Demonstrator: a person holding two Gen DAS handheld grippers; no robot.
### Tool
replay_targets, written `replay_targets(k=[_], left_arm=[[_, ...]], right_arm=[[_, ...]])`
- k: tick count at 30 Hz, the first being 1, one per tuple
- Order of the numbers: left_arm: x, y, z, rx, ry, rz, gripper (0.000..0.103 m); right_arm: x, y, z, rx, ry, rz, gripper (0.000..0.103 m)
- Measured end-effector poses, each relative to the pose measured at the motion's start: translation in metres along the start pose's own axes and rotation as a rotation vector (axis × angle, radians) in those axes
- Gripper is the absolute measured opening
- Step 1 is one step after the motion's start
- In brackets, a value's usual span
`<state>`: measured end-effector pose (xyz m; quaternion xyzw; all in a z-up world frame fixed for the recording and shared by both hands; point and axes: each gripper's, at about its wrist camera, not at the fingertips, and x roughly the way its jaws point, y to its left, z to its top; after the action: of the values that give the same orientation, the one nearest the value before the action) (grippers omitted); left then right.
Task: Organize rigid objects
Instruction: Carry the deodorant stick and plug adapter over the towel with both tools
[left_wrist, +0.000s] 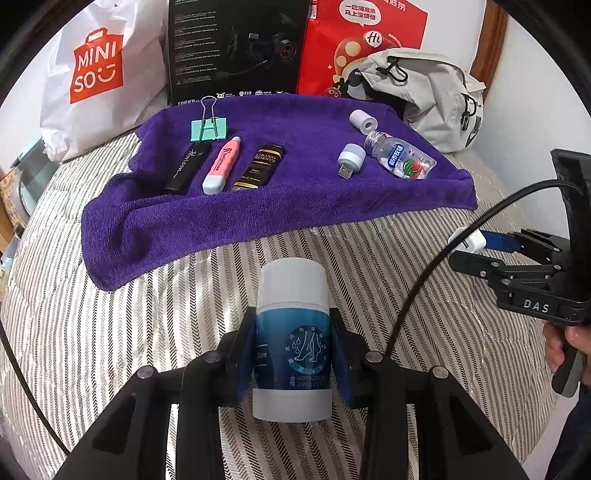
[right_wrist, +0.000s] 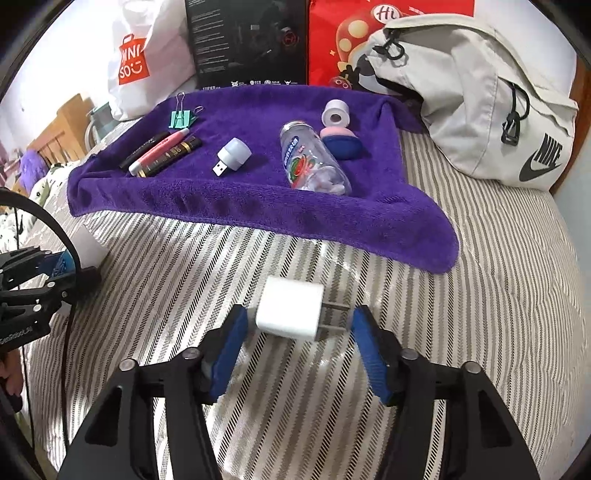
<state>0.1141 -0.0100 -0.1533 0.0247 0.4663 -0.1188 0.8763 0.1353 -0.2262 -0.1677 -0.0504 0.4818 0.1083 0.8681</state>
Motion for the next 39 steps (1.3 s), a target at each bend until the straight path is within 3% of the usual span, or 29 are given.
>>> replay_targets(k=[3, 8, 13, 17, 20, 26, 30, 32, 39], left_arm=[[0.000, 0.000, 0.000, -0.003, 0.000, -0.003, 0.035], [0.000, 0.002, 0.000, -0.008, 0.000, -0.010, 0.035], [0.000, 0.001, 0.000, -0.003, 0.002, -0.002, 0.035], [0.001, -0.001, 0.000, 0.002, 0.002, 0.007, 0.035], [0.000, 0.000, 0.000, 0.002, 0.003, 0.004, 0.035], [0.001, -0.001, 0.001, 0.005, 0.009, 0.003, 0.035], [0.001, -0.001, 0.001, 0.005, 0.008, 0.007, 0.035], [0.001, -0.002, 0.001, 0.008, 0.008, 0.010, 0.035], [0.001, -0.001, 0.000, 0.004, 0.002, 0.007, 0.034]], right_arm=[[0.002, 0.006, 0.004, -0.030, -0.004, 0.003, 0.060], [0.000, 0.007, 0.003, -0.094, -0.002, 0.050, 0.050], [-0.007, -0.006, -0.007, -0.105, 0.017, 0.082, 0.050], [-0.012, -0.011, -0.013, -0.015, 0.026, 0.050, 0.053], [-0.010, -0.004, -0.014, -0.016, 0.001, 0.042, 0.066], [-0.001, 0.000, -0.005, -0.056, -0.043, 0.037, 0.067], [0.000, -0.002, -0.002, -0.078, -0.060, 0.050, 0.059], [-0.001, -0.003, -0.001, -0.080, -0.066, 0.053, 0.048], [-0.005, -0.001, -0.008, -0.082, -0.072, 0.061, 0.047]])
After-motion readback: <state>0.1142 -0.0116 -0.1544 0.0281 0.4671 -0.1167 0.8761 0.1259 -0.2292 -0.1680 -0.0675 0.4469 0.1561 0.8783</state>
